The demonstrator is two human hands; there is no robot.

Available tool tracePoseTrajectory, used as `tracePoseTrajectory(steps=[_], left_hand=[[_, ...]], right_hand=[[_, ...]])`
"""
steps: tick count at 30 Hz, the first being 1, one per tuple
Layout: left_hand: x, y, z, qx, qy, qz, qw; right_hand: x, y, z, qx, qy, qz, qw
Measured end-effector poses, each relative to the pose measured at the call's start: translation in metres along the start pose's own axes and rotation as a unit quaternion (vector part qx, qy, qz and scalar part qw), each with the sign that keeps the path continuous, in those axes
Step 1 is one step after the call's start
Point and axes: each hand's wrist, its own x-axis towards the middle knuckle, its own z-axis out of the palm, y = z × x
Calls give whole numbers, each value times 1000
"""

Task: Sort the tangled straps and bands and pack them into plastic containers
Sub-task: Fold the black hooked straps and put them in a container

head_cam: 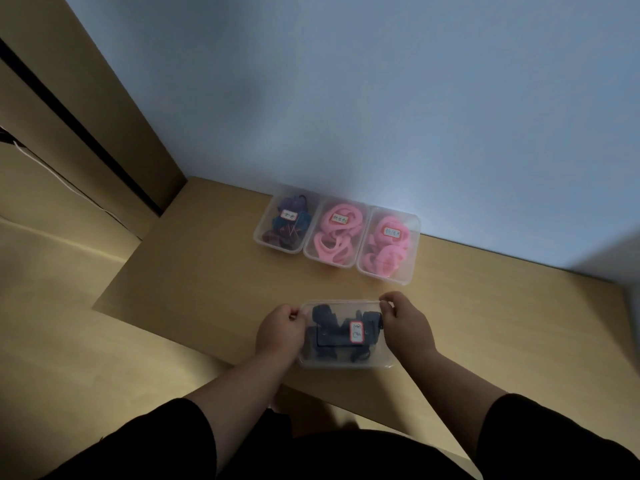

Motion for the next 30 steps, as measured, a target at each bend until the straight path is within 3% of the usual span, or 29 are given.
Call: tracePoseTrajectory(steps=[5,13,18,21,24,30], left_hand=[[5,-1,1,-17,-29,37,999],[16,8,11,-64,-34,6,997],[11,2,13,-13,-39,114,993],[12,-2,14,11,-27,169,985],[15,-1,15,21,-17,184,983],[27,0,19,24,-6,176,984]], right_hand=[[3,-7,11,3,24,28,999],[-3,-7,20,1,58,23,998],[-9,-5,22,-50,29,-2,998],[-11,-4,24,-45,55,-14,997],[-10,-3,27,-22,81,-15,996],[-3,-6,28,-32,63,-5,998]])
